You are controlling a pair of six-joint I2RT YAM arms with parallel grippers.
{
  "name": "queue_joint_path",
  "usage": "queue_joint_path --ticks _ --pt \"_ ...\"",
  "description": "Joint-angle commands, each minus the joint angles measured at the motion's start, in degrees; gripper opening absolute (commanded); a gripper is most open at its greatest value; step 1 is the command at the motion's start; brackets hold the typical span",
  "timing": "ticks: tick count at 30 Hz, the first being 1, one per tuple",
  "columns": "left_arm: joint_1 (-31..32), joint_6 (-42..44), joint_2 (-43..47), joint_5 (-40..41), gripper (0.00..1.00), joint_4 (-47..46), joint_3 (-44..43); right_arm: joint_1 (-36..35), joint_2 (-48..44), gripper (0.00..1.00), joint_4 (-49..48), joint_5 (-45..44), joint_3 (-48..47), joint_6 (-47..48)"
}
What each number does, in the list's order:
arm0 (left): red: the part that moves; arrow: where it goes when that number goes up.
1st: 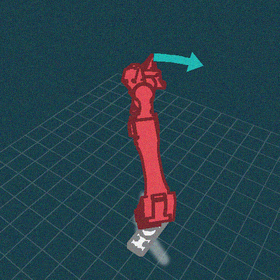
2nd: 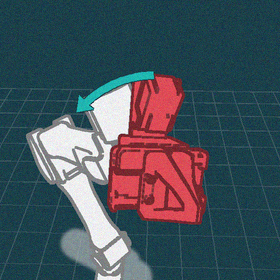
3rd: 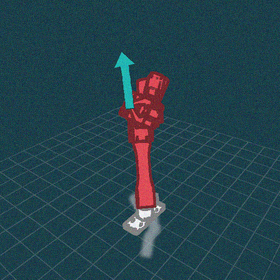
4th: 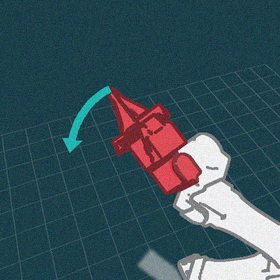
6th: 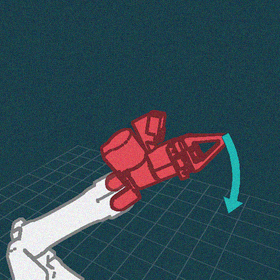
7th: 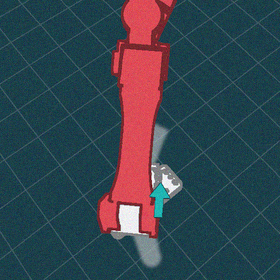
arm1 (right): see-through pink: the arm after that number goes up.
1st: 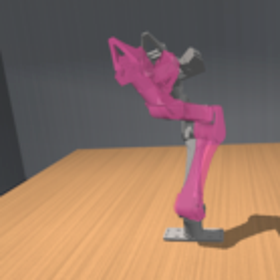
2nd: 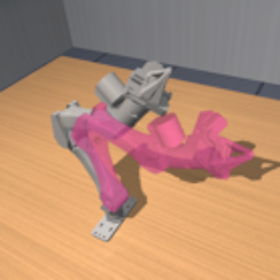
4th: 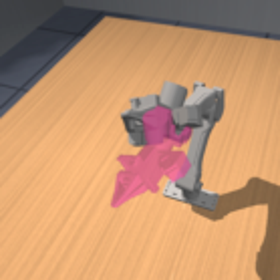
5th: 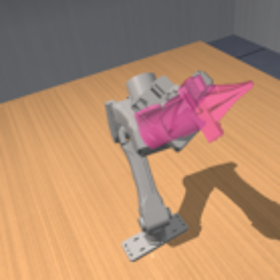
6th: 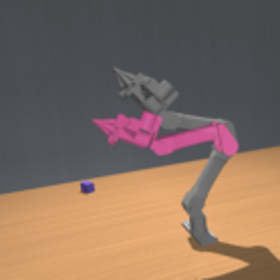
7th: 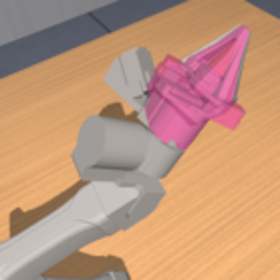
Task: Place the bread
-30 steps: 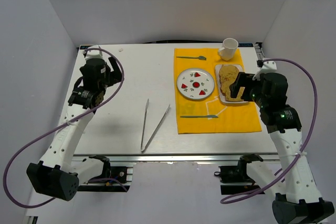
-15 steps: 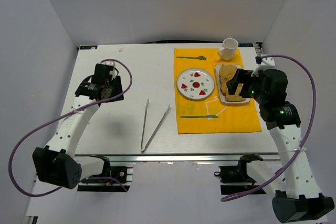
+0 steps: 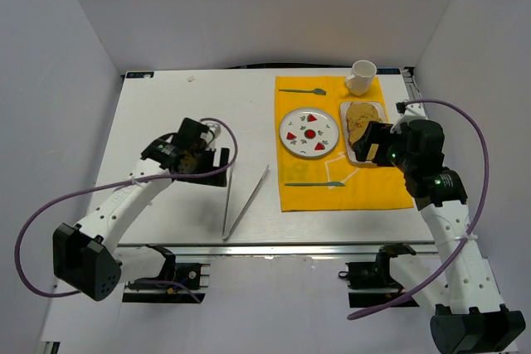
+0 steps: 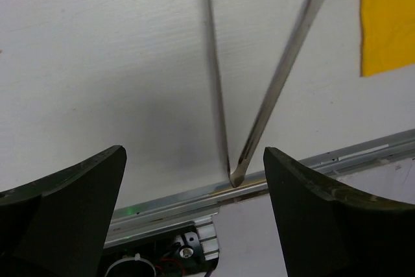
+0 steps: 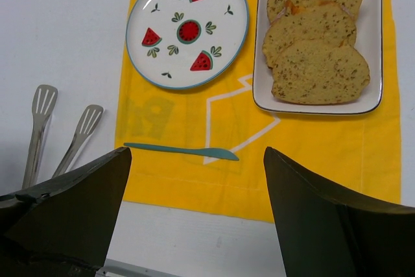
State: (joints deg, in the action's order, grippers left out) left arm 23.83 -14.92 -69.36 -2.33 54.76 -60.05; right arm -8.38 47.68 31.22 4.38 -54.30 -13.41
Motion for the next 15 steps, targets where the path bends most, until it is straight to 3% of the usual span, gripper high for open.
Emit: queue_joint_path --ticks 1,6,9,15 --pt "7.9 -0.7 -0.8 4.4 0.98 -3.8 -0.4 -0.1 -0.6 0.89 -2.0 1.8 0.3 -1.3" --pt "19.2 -4.9 -3.9 12.5 0.98 -9.3 2.1 -0.1 0.0 0.89 -1.0 1.8 0.0 -1.2" --pt "22.3 -7.2 -5.0 15.1 0.98 -13.3 5.6 -0.1 -0.1 0.89 -0.2 1.8 0.0 -1.1" --pt "22.6 -7.0 -7.2 18.1 0.98 -17.4 8.7 -0.2 -0.7 0.89 1.3 1.9 0.0 -0.7"
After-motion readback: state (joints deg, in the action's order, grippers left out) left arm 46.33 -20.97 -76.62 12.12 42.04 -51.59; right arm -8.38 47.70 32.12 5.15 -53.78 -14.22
